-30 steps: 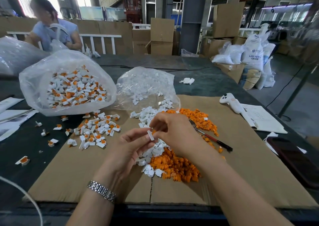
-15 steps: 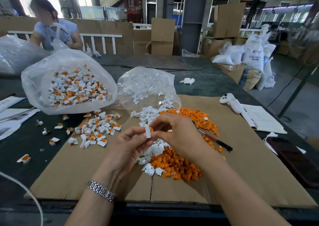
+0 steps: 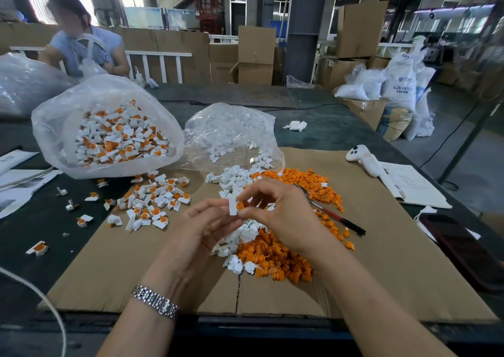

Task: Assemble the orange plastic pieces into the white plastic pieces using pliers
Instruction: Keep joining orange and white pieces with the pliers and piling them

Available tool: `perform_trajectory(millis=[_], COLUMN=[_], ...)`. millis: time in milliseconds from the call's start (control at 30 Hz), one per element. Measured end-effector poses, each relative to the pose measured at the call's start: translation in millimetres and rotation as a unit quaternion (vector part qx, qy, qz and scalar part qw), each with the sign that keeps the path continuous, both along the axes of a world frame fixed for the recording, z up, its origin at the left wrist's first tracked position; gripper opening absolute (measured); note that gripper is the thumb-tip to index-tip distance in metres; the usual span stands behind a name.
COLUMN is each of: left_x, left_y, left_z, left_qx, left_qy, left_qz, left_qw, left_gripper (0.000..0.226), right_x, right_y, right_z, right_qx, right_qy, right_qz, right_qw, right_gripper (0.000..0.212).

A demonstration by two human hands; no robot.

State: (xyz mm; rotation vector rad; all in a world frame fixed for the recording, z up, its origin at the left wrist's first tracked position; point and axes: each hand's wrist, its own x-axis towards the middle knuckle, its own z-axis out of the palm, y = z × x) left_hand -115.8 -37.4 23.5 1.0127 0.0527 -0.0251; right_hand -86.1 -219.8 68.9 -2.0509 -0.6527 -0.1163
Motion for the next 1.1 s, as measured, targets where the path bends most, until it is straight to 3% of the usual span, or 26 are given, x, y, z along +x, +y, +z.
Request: perform_trajectory(millis=[533, 833, 933, 1033, 1100], left_x=[-2, 3, 6, 8, 9], left_y=[-6, -7, -8, -6, -5], left_z=[7, 10, 9, 8, 8], left_qx=[-0.005, 0.044, 0.067, 0.067, 0.060], left_qy=[0.043, 0.067, 0.068, 0.077, 0.087], left_qz=[0.046, 0.049, 0.063, 0.079, 0.090], left_qw=[0.998, 0.996, 0.993, 0.992, 0.990], left_gripper=[0.017, 0.019, 0.025, 0.022, 0.022], right_x=[-2, -1, 5, 22, 36], right_y=[9, 9, 3, -14, -32], right_z=[-2, -6, -10, -14, -19], right_qx=[-0.021, -0.052, -0.068, -0.124, -0.252], right_qy=[-0.078, -0.088, -0.070, -0.040, -0.016], right_qz=[-0.019, -0.014, -0.016, -0.117, -0.227], right_qw=[0.997, 0.995, 0.995, 0.985, 0.940], right_gripper=[0.019, 0.018, 0.029, 0.038, 0.044])
